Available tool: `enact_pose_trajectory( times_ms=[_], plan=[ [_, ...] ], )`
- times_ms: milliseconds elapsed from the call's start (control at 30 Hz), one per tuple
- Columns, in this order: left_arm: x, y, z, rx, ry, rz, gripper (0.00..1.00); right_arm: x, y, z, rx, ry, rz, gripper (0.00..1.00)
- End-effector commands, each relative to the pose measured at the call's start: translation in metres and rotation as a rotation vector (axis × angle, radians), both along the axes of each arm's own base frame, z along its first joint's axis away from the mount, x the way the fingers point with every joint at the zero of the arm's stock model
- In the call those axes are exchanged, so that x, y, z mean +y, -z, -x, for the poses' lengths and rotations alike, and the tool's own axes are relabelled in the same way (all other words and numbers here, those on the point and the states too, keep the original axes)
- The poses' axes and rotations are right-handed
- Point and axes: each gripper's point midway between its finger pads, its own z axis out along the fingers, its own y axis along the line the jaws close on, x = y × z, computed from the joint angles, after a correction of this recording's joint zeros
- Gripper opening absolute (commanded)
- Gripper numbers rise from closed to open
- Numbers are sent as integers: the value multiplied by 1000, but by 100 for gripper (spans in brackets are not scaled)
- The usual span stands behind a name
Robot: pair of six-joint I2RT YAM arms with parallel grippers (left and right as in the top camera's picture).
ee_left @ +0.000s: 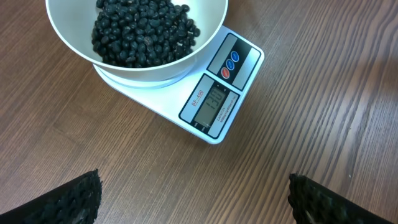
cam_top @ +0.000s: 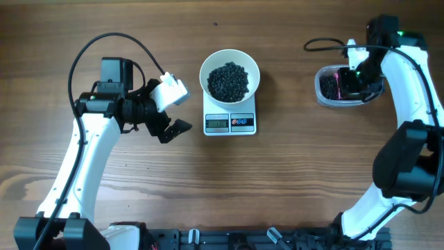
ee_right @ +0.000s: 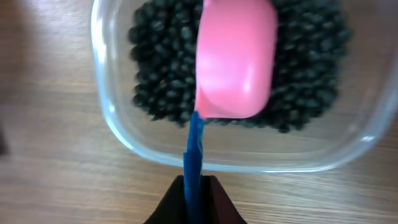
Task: Scoop item into bowl and weigh 150g on scale
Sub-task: 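Return the scoop to the tub and scoop a small amount of beans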
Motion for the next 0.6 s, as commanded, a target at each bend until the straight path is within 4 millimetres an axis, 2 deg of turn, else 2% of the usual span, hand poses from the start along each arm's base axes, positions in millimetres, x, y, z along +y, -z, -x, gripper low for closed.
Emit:
enact_pose_trajectory(
  times_ms=[0, 100, 367, 567],
  plan=[
    [-1, -5, 2, -20, 16, 17, 100, 26, 9, 11, 57, -34, -155, 4],
    [-1, -5, 2, -20, 16, 17, 100, 27, 5, 8, 40, -2, -232, 4],
    [-1, -5, 2, -20, 16, 17, 100, -19, -19, 1, -89, 200, -503, 4],
    [-1, -5, 2, -20, 16, 17, 100, -46, -38, 4, -199, 263, -664, 4]
  ],
)
